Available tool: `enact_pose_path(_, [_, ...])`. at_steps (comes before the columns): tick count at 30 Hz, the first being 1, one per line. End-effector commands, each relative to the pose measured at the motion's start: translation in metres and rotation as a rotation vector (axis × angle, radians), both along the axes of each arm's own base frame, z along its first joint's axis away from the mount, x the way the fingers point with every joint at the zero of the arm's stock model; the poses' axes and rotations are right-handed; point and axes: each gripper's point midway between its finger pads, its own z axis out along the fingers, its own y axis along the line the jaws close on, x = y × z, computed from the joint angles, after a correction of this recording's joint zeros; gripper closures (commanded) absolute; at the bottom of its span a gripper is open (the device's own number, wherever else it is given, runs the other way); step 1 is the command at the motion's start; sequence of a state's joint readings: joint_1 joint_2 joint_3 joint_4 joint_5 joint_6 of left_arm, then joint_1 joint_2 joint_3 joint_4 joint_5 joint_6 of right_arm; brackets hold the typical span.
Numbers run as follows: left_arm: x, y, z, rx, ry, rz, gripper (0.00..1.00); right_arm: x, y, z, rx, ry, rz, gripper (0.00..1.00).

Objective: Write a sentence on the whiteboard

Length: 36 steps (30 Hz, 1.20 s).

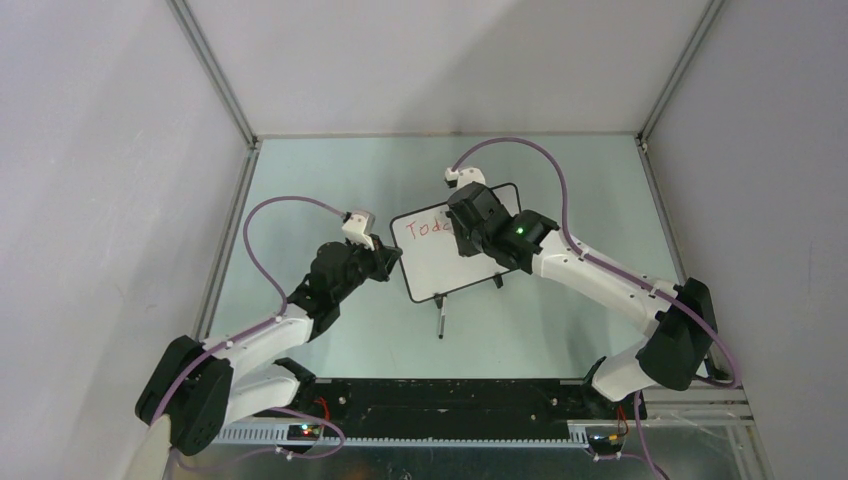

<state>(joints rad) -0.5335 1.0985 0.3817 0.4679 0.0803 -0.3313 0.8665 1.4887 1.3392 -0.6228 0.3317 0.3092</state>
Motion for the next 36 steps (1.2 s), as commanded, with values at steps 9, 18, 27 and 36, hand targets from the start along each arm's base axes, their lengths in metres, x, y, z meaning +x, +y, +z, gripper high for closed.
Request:
enact_pose_path(9, [0.004,-0.004,0.019,0.005,-0.073,-0.014,1.00,0.015,-0.003,0.022,0.039,-0.062,-0.037,1.00])
enact_pose_path(18, [0.004,-0.004,0.019,0.005,-0.073,-0.014,1.00,0.020,0.001,0.030,0.062,-0.072,-0.032,1.00])
enact_pose_path(27, [0.003,-0.005,0.020,0.004,-0.074,-0.019,1.00,0.024,0.001,0.033,0.061,-0.074,-0.039,1.00])
enact_pose_path(36, [0.003,-0.005,0.020,0.006,-0.075,-0.016,1.00,0.020,-0.001,0.027,0.052,-0.052,-0.040,1.00])
